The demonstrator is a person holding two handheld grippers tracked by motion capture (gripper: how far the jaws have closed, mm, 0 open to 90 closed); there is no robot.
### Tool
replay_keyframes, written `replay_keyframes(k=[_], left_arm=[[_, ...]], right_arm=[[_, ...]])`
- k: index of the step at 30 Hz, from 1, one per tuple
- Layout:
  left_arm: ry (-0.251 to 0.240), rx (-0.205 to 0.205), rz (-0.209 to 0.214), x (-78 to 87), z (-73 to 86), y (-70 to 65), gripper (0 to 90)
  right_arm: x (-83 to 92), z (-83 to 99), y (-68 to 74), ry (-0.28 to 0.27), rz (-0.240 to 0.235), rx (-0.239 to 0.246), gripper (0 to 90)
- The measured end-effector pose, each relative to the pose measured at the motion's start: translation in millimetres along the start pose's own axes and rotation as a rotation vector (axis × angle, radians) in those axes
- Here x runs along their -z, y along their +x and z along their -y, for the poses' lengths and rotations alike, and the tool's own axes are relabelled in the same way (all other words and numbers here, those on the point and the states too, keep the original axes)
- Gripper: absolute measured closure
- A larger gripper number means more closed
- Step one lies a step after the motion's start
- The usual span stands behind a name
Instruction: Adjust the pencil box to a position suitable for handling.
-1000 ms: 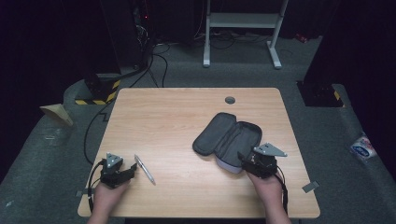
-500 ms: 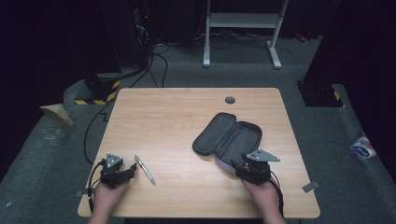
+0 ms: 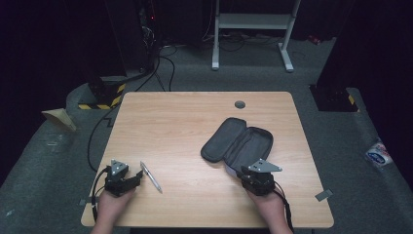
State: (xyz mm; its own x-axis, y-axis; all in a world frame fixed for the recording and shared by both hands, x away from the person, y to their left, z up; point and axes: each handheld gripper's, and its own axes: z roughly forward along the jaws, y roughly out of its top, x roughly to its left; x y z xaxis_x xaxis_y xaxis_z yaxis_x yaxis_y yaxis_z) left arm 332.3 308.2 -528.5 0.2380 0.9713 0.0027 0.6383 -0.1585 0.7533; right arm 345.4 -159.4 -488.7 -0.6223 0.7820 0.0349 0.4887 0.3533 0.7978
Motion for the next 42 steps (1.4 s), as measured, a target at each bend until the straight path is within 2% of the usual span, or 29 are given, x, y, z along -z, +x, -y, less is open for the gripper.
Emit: replay_keyframes(k=[4, 7, 15, 19, 24, 27, 29, 35, 37, 38, 40, 42], left_arm=[[0.000, -0.003, 0.002, -0.2, -0.1, 0.1, 35.3], [-0.001, -0.003, 0.002, -0.2, -0.1, 0.1, 35.3], [-0.002, -0.008, 0.002, -0.5, -0.4, 0.3, 35.2], [-0.001, -0.006, 0.004, -0.6, -0.4, 0.1, 35.2], [0.000, -0.009, 0.005, -0.5, -0.5, 0.3, 35.2], [-0.001, -0.009, 0.005, -0.7, -0.5, 0.3, 35.3], [-0.001, -0.007, 0.005, -0.7, -0.5, 0.1, 35.2], [-0.001, -0.009, 0.005, -0.7, -0.5, 0.3, 35.3], [0.000, -0.008, 0.006, -0.6, -0.6, 0.2, 35.2], [-0.001, -0.009, 0.005, -0.7, -0.5, 0.3, 35.2], [-0.001, -0.009, 0.005, -0.7, -0.5, 0.3, 35.2], [-0.001, -0.009, 0.005, -0.7, -0.6, 0.3, 35.3]], right_arm=[[-2.2, 0.1, 6.8, -0.001, -0.011, 0.023, 82.3], [-3.6, 0.0, 9.7, 0.000, -0.018, 0.033, 83.8], [-9.0, -2.0, 26.9, -0.006, -0.052, 0.067, 85.9], [-13.3, -3.8, 41.9, -0.004, -0.075, 0.096, 86.4], [-17.9, -4.2, 54.1, 0.001, -0.093, 0.122, 86.4], [-18.4, -4.4, 55.8, 0.002, -0.098, 0.130, 85.3], [-17.8, -5.1, 55.1, -0.002, -0.113, 0.109, 78.8], [-14.3, -6.7, 49.7, -0.015, -0.118, 0.084, 73.9], [-11.5, -8.4, 43.7, -0.028, -0.108, 0.071, 71.9], [-8.3, -10.3, 34.7, -0.042, -0.087, 0.052, 70.0], [-6.2, -11.1, 29.5, -0.048, -0.074, 0.038, 69.3], [-1.8, -12.1, 18.0, -0.061, -0.044, 0.016, 68.3]])
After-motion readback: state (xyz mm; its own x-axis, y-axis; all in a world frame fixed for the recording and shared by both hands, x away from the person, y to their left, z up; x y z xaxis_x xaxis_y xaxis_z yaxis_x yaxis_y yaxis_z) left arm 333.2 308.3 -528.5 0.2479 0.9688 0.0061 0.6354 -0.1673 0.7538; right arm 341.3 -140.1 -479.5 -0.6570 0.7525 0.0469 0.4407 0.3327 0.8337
